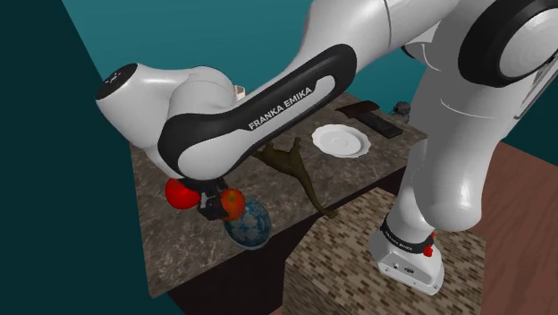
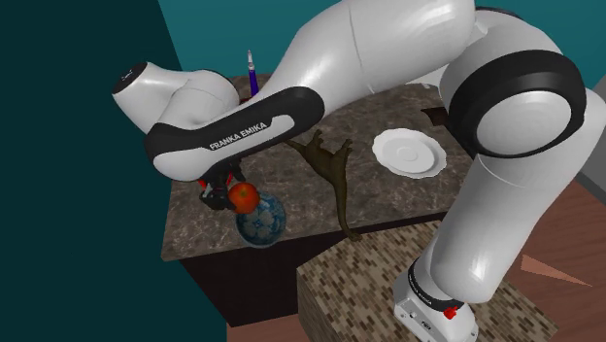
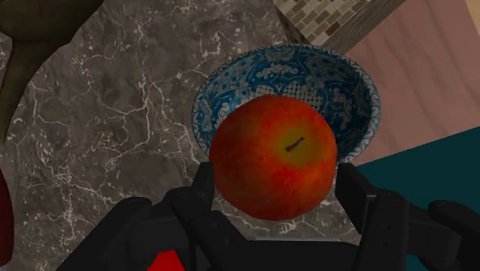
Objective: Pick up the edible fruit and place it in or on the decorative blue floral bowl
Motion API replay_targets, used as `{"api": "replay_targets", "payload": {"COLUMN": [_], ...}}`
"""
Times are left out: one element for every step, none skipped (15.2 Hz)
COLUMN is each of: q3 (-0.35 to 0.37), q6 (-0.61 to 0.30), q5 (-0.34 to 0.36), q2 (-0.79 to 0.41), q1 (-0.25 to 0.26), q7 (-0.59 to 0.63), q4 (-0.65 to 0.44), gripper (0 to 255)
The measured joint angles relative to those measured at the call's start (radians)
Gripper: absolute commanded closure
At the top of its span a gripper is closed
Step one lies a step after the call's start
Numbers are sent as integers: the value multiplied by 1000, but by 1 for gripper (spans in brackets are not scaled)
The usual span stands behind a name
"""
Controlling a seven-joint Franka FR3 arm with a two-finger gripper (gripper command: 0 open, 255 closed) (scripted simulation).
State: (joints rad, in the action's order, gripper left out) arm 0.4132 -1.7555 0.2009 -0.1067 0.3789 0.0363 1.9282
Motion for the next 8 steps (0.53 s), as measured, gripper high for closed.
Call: {"api": "replay_targets", "payload": {"q3": [1,0,1,1,0,-1,-1,-2], "q6": [-10,-20,-32,-44,-57,-69,-82,-92], "q5": [2,4,7,9,11,14,18,22], "q2": [-5,-9,-15,-19,-22,-29,-37,-44], "q1": [1,1,3,3,2,2,4,3], "q7": [5,7,13,17,18,22,27,29], "q4": [6,13,20,28,40,46,51,56], "gripper": [255,255,255,255,255,255,255,255]}}
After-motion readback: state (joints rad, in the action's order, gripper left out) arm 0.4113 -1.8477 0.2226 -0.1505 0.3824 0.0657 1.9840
